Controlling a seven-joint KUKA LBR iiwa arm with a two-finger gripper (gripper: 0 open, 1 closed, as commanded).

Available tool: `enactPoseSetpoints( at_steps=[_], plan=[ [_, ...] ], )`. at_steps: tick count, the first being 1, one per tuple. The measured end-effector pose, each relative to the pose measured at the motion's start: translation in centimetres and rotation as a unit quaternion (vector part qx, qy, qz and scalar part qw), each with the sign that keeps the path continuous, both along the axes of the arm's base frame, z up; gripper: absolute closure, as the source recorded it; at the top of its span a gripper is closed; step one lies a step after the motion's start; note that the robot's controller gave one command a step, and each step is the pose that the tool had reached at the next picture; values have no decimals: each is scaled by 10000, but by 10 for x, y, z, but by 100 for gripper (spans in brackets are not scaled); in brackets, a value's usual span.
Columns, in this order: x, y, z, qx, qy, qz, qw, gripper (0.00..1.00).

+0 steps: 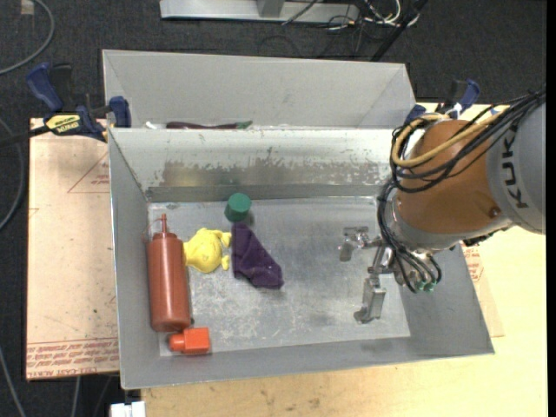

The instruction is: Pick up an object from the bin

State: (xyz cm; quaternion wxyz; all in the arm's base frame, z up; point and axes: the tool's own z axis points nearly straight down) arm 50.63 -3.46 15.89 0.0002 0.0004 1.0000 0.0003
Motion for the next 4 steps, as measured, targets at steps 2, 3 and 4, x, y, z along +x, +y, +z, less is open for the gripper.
enactPoseSetpoints(
  at_steps=[2, 3, 4],
  plan=[
    [67, 79, -72, 19, -29, 44, 10000, 0],
    [56, 90, -94, 2, 11, -293, 9996, 0],
    [57, 107, -89, 27, -34, -806, 9967, 100]
  ],
)
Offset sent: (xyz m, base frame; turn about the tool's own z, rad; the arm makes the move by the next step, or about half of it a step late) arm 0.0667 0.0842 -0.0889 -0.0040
